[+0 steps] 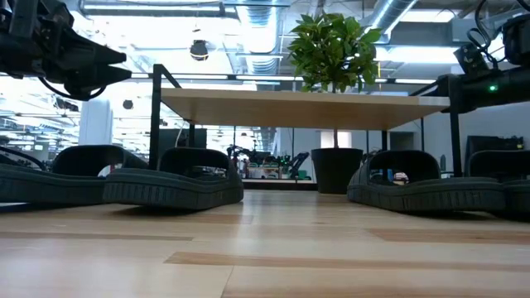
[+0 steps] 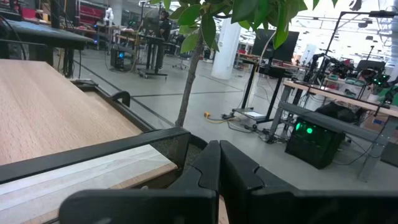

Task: Pick and place slides into the shelf
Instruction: Put the black slide on the shelf

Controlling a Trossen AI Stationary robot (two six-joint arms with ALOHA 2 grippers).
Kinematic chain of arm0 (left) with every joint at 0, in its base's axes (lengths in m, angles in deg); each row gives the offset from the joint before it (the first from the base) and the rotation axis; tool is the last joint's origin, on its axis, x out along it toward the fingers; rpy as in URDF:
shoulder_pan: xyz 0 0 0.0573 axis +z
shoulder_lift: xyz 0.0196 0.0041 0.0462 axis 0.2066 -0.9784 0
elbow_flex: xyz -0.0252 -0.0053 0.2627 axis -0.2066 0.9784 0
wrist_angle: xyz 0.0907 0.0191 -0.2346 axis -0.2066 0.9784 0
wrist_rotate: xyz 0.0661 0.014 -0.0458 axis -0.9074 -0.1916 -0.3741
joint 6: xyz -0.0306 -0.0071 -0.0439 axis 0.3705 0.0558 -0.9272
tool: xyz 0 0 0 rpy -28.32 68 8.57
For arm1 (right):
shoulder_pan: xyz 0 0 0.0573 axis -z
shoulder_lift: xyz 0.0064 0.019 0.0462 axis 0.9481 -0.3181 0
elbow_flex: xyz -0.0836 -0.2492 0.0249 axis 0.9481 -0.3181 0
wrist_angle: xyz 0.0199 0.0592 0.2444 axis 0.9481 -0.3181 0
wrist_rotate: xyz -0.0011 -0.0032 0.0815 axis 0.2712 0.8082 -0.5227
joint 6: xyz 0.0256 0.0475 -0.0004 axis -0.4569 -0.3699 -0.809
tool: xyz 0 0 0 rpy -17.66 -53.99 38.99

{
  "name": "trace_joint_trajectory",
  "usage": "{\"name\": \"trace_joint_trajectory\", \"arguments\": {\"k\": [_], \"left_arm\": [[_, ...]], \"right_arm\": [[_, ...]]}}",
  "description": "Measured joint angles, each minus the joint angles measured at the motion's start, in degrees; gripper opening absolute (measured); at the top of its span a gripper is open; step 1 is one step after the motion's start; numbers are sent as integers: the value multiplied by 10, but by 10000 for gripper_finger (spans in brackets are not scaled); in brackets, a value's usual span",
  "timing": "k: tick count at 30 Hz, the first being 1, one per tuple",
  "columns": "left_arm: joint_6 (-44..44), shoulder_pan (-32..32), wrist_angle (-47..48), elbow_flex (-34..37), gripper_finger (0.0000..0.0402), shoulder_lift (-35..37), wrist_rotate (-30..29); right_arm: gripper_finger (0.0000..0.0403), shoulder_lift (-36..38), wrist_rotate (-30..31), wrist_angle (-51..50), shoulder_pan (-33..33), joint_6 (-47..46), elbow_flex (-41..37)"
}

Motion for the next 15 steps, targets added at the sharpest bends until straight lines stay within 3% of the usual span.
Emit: {"name": "trace_joint_trajectory", "arguments": {"k": [15], "left_arm": [[41,0,7,0,229,0,-66]], "right_arm": [[0,0,0,0,0,0,0]]}}
